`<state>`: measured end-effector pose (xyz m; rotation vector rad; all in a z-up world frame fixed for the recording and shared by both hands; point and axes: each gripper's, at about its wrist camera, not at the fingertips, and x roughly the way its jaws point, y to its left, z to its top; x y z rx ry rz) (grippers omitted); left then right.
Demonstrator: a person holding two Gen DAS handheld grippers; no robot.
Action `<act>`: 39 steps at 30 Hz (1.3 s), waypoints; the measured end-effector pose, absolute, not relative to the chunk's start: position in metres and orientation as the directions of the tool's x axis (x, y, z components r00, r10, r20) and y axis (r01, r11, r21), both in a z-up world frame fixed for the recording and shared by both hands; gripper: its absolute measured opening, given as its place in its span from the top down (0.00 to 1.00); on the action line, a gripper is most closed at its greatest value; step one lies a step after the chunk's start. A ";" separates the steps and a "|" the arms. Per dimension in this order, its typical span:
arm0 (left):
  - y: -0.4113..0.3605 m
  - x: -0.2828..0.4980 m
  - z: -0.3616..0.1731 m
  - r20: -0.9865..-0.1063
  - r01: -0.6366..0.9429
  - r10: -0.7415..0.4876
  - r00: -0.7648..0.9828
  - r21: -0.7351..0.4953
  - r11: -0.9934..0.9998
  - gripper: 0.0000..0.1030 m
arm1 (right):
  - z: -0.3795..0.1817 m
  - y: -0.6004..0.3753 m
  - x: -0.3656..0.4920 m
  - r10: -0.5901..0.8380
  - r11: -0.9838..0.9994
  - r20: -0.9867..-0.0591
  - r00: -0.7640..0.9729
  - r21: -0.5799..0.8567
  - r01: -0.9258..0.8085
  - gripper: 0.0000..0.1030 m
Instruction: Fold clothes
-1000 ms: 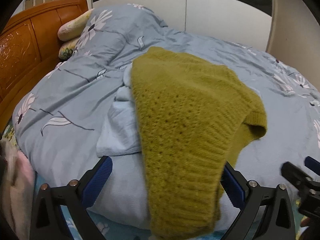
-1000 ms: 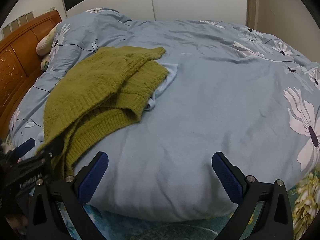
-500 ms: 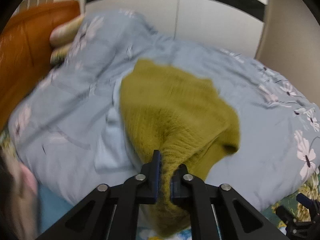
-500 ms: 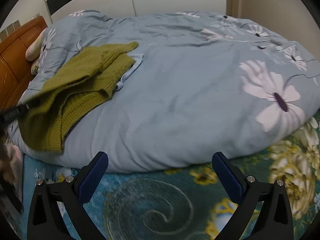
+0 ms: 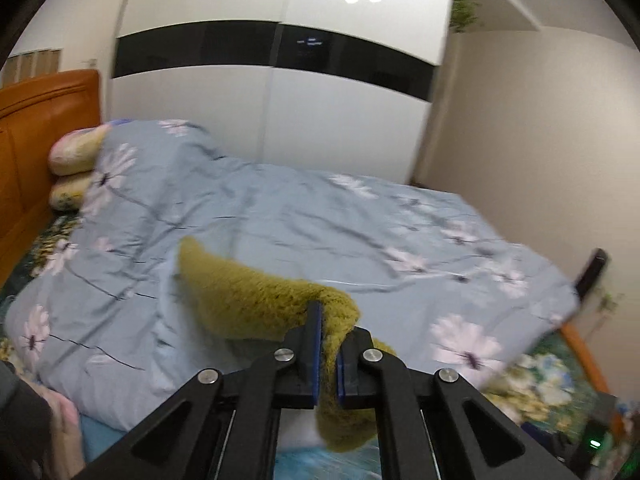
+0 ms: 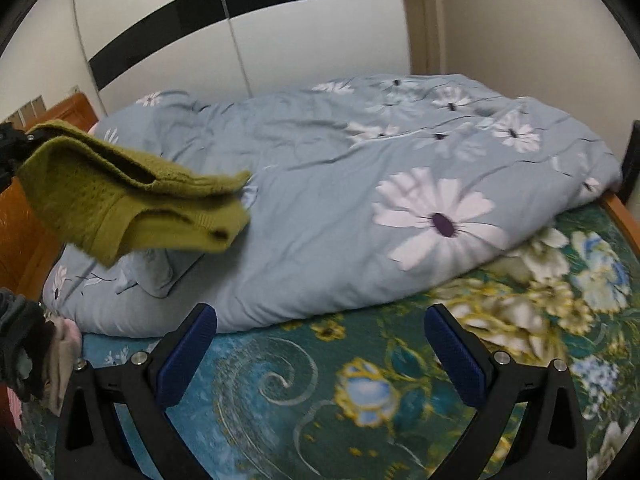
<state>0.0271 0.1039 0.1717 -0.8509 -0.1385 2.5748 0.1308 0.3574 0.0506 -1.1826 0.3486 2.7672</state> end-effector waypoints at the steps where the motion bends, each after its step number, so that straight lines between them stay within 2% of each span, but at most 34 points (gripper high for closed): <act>1: 0.114 0.039 0.176 -0.543 -0.386 0.453 -0.707 -0.240 -0.891 0.95 | 0.054 0.365 0.141 0.022 -0.964 -0.723 -0.690 0.167 -0.205 0.00; 7: 0.187 0.099 0.184 -0.540 -0.508 0.616 -0.574 -0.356 -0.785 0.95 | 0.064 0.425 0.211 0.124 -0.930 -0.729 -0.674 0.152 -0.336 0.00; 13: 0.244 0.147 0.195 -0.482 -0.609 0.758 -0.439 -0.461 -0.645 0.95 | 0.059 0.490 0.275 0.224 -0.845 -0.746 -0.627 0.173 -0.507 0.00; 16: 0.274 0.155 0.166 -0.582 -0.603 0.736 -0.346 -0.463 -0.650 0.94 | 0.051 0.507 0.295 0.231 -0.803 -0.768 -0.597 0.196 -0.563 0.00; 18: 0.285 0.154 0.131 -0.666 -0.540 0.692 -0.278 -0.488 -0.686 0.94 | 0.047 0.509 0.306 0.224 -0.795 -0.775 -0.591 0.205 -0.570 0.00; 24: 0.283 0.173 0.057 -0.741 -0.401 0.664 -0.094 -0.583 -0.707 0.92 | 0.030 0.506 0.324 0.190 -0.799 -0.811 -0.554 0.200 -0.567 0.00; 25: 0.282 0.177 0.053 -0.747 -0.397 0.661 -0.076 -0.585 -0.707 0.90 | 0.026 0.506 0.325 0.184 -0.798 -0.818 -0.545 0.199 -0.569 0.00; 27: 0.280 0.184 0.050 -0.749 -0.398 0.659 -0.071 -0.585 -0.707 0.79 | 0.019 0.507 0.326 0.175 -0.793 -0.828 -0.533 0.203 -0.574 0.00; 29: 0.274 0.184 0.051 -0.733 -0.402 0.676 -0.073 -0.599 -0.693 0.58 | 0.014 0.507 0.328 0.165 -0.788 -0.831 -0.532 0.213 -0.577 0.00; 31: 0.265 0.179 0.057 -0.732 -0.401 0.675 -0.099 -0.591 -0.700 0.49 | 0.009 0.509 0.330 0.156 -0.785 -0.834 -0.530 0.221 -0.579 0.00; 39: 0.235 0.125 0.045 -0.793 -0.276 0.574 -0.202 -0.516 -0.811 0.48 | -0.026 0.512 0.325 0.009 -0.762 -0.843 -0.538 0.343 -0.550 0.00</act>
